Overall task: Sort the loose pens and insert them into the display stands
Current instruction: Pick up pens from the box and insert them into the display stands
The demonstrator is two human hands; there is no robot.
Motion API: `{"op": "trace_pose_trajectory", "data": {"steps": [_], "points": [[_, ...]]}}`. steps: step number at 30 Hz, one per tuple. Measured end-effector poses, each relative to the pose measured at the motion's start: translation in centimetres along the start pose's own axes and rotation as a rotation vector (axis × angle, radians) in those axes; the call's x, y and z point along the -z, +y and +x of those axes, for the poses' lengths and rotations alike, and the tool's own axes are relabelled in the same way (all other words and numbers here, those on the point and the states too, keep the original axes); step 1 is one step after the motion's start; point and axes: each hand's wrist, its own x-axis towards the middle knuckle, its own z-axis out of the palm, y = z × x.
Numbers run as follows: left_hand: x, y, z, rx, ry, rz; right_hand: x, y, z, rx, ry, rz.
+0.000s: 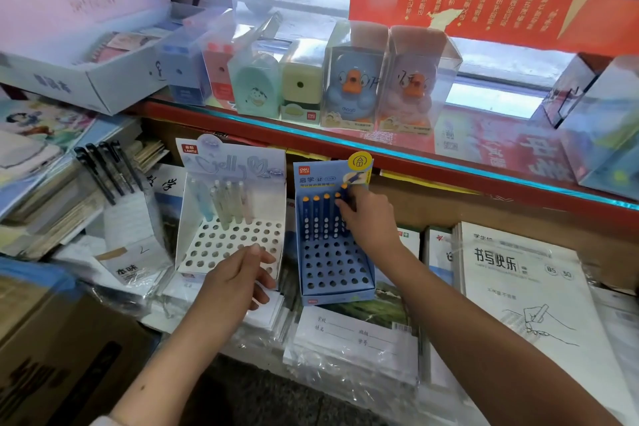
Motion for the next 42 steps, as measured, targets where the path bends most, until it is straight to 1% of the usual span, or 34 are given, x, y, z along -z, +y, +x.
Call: {"op": "trace_pose_trajectory", "data": {"steps": [5,7,11,14,16,19,21,25,27,30,34,38,42], "points": [[-0.1,0.1,0.0,-0.010,-0.015,0.011,0.0,1.2,0.0,-0.055,-0.030,0.141],[-0.2,0.1,0.0,-0.015,-0.021,0.027,0.3,1.4,0.2,-0.058,-0.064,0.144],[-0.3,0.1,-0.2,-0.022,-0.034,0.058,0.9,1.8,0.6,-0.004,-0.137,0.083],[-0.3,0.1,-0.2,-0.023,-0.033,0.060,1.4,1.9,0.9,0.036,-0.204,-0.047],[-0.3,0.0,-0.2,-0.024,-0.035,0.064,1.6,1.7,1.1,0.031,-0.267,-0.128],[-0.4,-0.1,-0.3,-0.028,-0.043,0.067,1.4,1.1,1.2,-0.030,-0.350,-0.115],[-0.4,-0.2,-0.3,-0.033,-0.048,0.069,1.3,0.8,1.0,-0.049,-0.343,-0.104],[-0.2,-0.4,-0.4,-0.036,-0.043,0.069,1.3,0.7,0.1,-0.028,-0.156,-0.050],[-0.3,-0.4,-0.4,-0.036,-0.043,0.069,1.1,0.9,-0.1,-0.015,-0.127,-0.063],[-0.5,-0.3,-0.7,-0.037,-0.062,0.089,0.5,0.9,0.3,-0.053,-0.163,-0.087],[-0.2,-0.3,-1.2,-0.026,-0.080,0.095,0.5,0.9,0.8,-0.075,-0.221,-0.197],[0.6,-0.3,-1.8,-0.024,-0.048,0.082,1.2,0.6,1.3,-0.078,-0.257,-0.263],[1.8,-0.5,-2.7,-0.036,-0.002,0.125,2.1,0.3,1.2,-0.122,-0.317,-0.296]]}}
